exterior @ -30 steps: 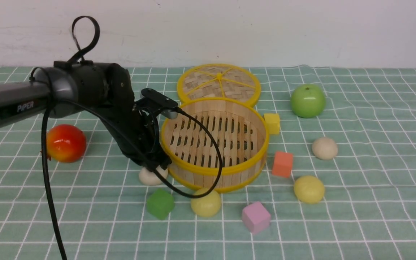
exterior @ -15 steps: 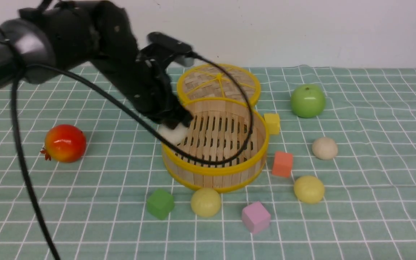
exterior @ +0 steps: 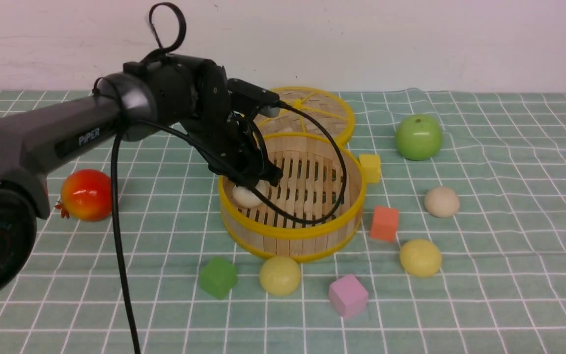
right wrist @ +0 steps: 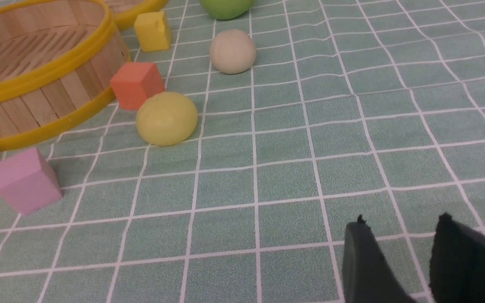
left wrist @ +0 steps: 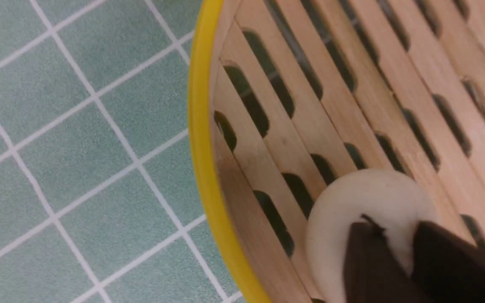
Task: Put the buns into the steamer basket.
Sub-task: Use the left arm to put the steamed stuffed bun into the steamer, then use the left arm to grab a steamed stuffed bun
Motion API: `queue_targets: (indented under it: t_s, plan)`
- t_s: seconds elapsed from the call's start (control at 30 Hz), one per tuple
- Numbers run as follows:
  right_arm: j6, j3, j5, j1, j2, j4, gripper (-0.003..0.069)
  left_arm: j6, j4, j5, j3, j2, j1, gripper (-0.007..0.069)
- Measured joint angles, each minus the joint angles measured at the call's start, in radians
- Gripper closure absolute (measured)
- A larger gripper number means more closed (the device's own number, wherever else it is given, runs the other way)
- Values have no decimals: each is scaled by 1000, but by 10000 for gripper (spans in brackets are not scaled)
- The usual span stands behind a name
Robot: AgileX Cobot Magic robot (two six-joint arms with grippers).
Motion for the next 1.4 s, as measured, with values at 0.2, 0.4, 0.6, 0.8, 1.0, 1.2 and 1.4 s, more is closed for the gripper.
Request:
queue_targets:
  t_s: [0.2,0.4,0.6,0.8,1.0,1.2,1.4]
  plan:
    - [0,0,0,0,0,1,419,-99,10,49,-38,-58,-1,200]
    - [0,0,0,0,0,1,419,-146,-59,280,-41,-220,-18,169]
    - [0,0,0,0,0,1,419,-149,-74,356,167,-330,-159,370]
    - [0,0,0,0,0,1,419,-188,-63,276,296,-321,-262,492]
    - [0,0,0,0,0,1,419,-200,-21,187,297,-267,-263,427]
    - [0,0,0,0,0,1,419,-201,31,135,299,-198,-263,307]
    - [0,0,0,0,0,1,419,-240,95,83,300,-187,-263,298]
